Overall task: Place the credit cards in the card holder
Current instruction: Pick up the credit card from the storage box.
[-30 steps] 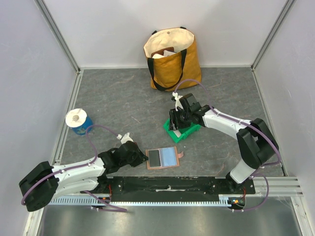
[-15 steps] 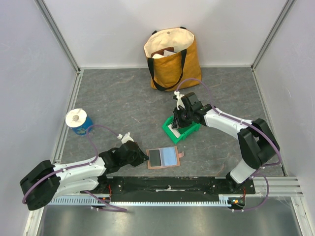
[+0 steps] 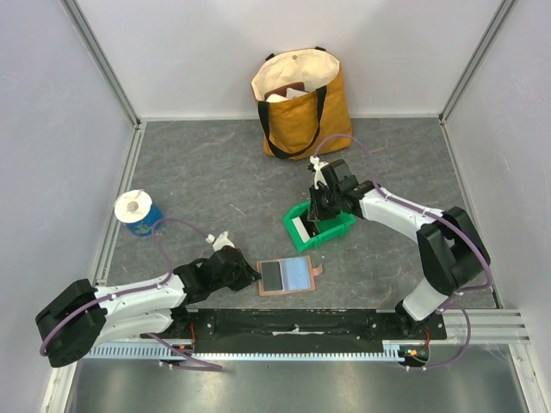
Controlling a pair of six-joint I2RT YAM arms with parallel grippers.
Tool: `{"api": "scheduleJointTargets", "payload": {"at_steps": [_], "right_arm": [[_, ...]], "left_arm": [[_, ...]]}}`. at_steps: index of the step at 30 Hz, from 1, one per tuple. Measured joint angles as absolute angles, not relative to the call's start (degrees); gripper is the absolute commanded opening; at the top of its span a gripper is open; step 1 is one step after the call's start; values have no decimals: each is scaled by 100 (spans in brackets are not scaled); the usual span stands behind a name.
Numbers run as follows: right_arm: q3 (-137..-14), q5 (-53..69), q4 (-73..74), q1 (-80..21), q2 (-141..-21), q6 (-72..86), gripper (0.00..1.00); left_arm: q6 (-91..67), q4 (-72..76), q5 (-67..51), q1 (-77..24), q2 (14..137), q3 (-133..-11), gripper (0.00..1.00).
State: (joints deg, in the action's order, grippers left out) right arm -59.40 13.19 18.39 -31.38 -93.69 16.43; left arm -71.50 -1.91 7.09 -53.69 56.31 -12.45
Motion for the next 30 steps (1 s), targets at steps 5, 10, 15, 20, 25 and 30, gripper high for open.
{"api": "scheduleJointTargets", "payload": {"at_steps": [5, 10, 15, 20, 25, 30], "right_arm": [[-5940, 1199, 1861, -3138, -9421, 1584, 7], [-5935, 1168, 1874, -3140, -9535, 1581, 11], [-5848, 1149, 1876, -3162, -9542, 1581, 15], [-5774, 1153, 1876, -3173, -9542, 1584, 15], [-5723, 1177, 1872, -3173, -9544, 1588, 4], [-5723, 1205, 1826, -3175, -9542, 1599, 0]], "left_arm": [[-7150, -178, 709, -5369, 5638, -1245, 2], [-7150, -167, 707, -5369, 5645, -1245, 2], [-7150, -115, 701, -5369, 5680, -1245, 2], [-7150, -104, 696, -5369, 5690, -1245, 2], [-7153, -99, 696, -5369, 5690, -1245, 2], [-7150, -99, 696, -5369, 5688, -1245, 2]]}}
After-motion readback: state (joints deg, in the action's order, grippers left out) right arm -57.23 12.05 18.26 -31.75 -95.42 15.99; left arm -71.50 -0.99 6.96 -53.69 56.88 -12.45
